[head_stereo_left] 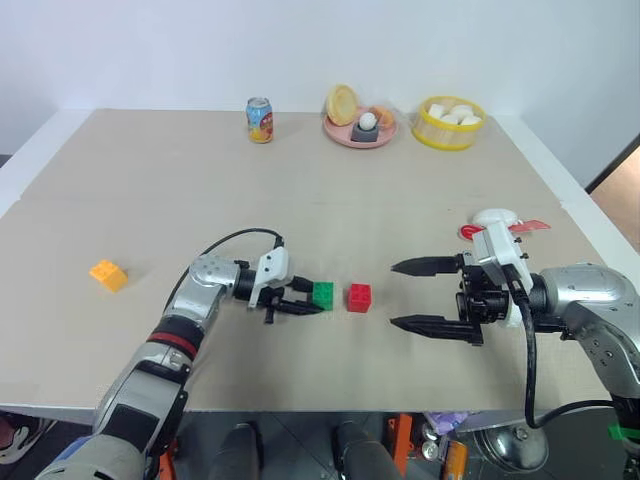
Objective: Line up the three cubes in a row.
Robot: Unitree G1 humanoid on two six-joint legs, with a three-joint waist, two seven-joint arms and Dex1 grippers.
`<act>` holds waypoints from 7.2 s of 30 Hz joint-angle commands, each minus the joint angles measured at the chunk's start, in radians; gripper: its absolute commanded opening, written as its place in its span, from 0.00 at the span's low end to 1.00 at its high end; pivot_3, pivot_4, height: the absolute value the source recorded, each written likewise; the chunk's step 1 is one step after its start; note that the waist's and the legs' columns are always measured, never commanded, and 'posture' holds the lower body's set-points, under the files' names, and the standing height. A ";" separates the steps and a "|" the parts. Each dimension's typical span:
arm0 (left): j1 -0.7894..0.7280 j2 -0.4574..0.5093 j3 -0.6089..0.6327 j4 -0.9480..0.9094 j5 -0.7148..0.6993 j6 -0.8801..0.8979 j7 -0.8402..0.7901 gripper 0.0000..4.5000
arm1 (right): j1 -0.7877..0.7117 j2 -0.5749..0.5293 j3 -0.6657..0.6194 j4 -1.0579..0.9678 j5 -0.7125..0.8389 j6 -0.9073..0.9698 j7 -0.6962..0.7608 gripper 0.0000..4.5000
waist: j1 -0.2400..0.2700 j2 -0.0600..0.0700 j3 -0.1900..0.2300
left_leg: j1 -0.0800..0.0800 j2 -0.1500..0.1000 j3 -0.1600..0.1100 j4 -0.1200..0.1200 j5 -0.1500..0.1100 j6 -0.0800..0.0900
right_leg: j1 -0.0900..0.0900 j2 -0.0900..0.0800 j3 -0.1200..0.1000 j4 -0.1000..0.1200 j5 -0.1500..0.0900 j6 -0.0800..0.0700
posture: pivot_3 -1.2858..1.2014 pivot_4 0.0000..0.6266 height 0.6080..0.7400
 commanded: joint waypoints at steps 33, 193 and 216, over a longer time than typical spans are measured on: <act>0.028 0.073 0.020 -0.039 0.000 0.009 -0.056 0.29 | -0.069 0.035 0.013 0.021 -0.005 -0.015 -0.002 1.00 | 0.001 0.000 0.000 | 0.000 0.000 -0.001 0.000 0.000 0.000 | 0.001 0.001 0.000 0.000 0.000 0.000 | 0.52 0.24 1.00; 0.457 -0.188 0.666 -0.940 0.022 0.990 1.815 0.27 | -0.309 0.322 0.175 0.210 -0.088 -0.106 -0.010 1.00 | -0.011 -0.003 0.000 | 0.003 0.002 -0.004 0.004 -0.004 -0.005 | 0.001 0.003 -0.002 -0.004 0.005 -0.004 | 0.52 0.24 1.00; 0.410 0.179 0.552 -0.815 -0.162 0.473 1.053 0.27 | -0.302 0.281 0.156 0.210 -0.080 -0.091 0.031 1.00 | -0.011 -0.004 0.000 | -0.001 0.001 -0.002 -0.006 -0.004 -0.007 | -0.005 0.001 0.000 -0.005 0.000 -0.003 | 0.52 0.24 1.00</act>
